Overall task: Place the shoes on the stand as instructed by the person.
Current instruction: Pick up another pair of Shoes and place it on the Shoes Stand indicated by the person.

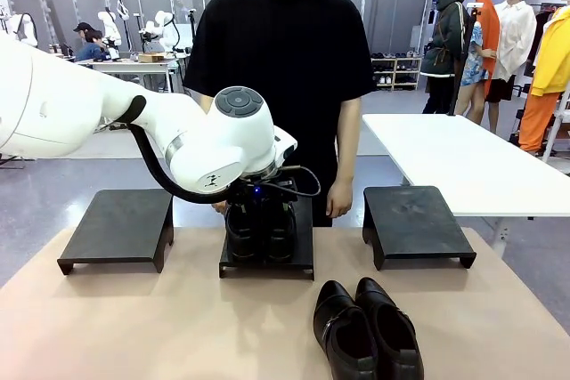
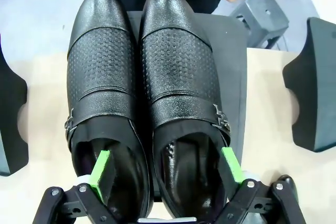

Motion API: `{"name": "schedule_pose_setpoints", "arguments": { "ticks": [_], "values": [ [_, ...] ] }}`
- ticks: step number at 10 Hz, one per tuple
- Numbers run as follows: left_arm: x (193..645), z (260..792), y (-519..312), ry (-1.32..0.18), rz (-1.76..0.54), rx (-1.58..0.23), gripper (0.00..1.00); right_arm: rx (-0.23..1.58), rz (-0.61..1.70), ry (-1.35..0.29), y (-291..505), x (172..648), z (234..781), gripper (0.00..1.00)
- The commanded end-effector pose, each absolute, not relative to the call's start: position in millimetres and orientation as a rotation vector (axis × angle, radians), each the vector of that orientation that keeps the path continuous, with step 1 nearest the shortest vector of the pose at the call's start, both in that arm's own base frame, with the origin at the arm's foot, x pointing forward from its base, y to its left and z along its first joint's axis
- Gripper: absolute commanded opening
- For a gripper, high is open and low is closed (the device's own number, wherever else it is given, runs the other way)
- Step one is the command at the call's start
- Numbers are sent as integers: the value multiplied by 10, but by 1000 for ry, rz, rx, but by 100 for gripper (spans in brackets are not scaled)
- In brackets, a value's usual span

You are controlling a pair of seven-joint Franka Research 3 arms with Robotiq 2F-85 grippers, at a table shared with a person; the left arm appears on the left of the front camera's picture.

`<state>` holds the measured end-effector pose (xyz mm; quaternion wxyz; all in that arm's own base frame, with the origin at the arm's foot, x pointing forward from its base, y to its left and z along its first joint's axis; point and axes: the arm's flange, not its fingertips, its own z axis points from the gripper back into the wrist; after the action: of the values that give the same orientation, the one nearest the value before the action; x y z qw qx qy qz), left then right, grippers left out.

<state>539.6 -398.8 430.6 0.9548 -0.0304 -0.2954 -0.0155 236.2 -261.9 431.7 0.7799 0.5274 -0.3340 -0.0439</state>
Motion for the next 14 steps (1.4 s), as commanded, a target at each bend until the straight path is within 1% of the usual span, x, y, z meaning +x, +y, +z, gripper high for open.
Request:
{"name": "schedule_pose_setpoints", "arguments": {
  "ticks": [1, 10, 13, 14],
  "values": [
    [5411, 4289, -3987, -600, -31, -62, 100, 1146, -91, -730, -2621, 2353, 4327, 100],
    [5396, 4306, -3988, -600, -31, -62, 100, 1146, -91, -730, -2621, 2353, 4327, 100],
    [4986, 4737, -3564, -561, -18, -44, 100, 1146, -91, -730, -2621, 2353, 4327, 100],
    [4841, 4876, -3439, -528, -25, -110, 100, 1146, -91, -730, -2621, 2353, 4327, 100]
  ]
}}
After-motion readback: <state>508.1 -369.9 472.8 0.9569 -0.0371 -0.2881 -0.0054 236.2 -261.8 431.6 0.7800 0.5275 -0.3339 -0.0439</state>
